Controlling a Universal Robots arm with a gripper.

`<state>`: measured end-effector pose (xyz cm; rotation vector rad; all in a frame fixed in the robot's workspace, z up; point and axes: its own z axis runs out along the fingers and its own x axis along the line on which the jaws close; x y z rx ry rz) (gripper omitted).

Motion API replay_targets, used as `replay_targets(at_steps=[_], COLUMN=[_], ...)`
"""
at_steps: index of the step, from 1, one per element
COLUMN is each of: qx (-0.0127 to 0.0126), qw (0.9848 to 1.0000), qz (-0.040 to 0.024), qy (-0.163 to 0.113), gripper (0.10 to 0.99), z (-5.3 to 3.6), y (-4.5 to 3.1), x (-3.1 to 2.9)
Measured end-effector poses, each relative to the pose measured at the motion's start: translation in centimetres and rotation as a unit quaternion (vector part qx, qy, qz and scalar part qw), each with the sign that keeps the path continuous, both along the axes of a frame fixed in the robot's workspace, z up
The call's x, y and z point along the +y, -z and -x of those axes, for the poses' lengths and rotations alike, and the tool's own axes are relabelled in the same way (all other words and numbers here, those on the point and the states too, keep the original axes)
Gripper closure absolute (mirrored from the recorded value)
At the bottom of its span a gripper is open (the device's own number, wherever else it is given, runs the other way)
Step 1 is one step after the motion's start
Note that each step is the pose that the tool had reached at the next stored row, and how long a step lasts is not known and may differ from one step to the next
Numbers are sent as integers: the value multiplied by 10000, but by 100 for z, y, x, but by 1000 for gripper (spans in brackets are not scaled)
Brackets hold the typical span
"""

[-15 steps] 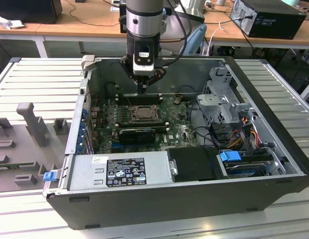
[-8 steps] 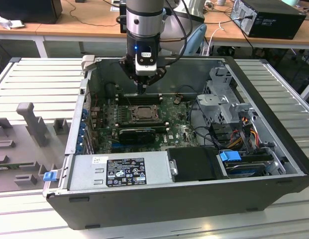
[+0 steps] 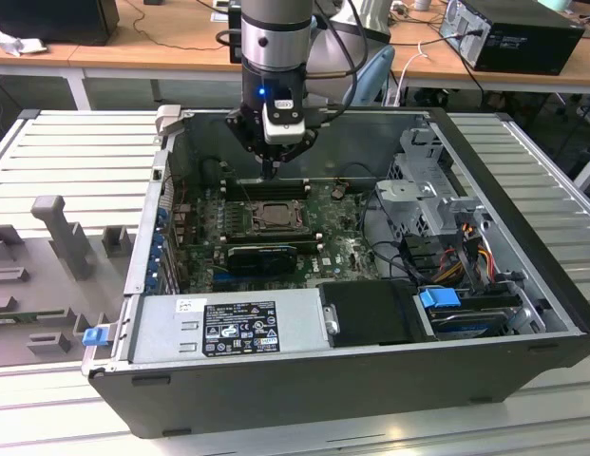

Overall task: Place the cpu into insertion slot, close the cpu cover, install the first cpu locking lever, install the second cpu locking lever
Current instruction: 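Install the first cpu locking lever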

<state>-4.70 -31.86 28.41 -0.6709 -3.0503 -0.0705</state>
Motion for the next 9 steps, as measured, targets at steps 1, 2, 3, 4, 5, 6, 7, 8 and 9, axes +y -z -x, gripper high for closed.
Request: replay_targets(at_steps=[1, 2, 3, 4, 5, 6, 7, 8, 9], qx=[0, 0, 0, 0, 0, 0, 0, 0, 0], qw=[10000, 10000, 9999, 9998, 9997, 9995, 9994, 9992, 9988], qz=[0, 0, 0, 0, 0, 0, 0, 0, 0], qy=[-39, -74, -132, -201, -264, -314, -345, -391, -496], gripper=[980, 980, 980, 980, 980, 980, 980, 980, 980], z=[0, 0, 0, 0, 0, 0, 0, 0, 0], y=[0, 0, 0, 0, 0, 0, 0, 0, 1], x=[0, 0, 0, 0, 0, 0, 0, 0, 0])
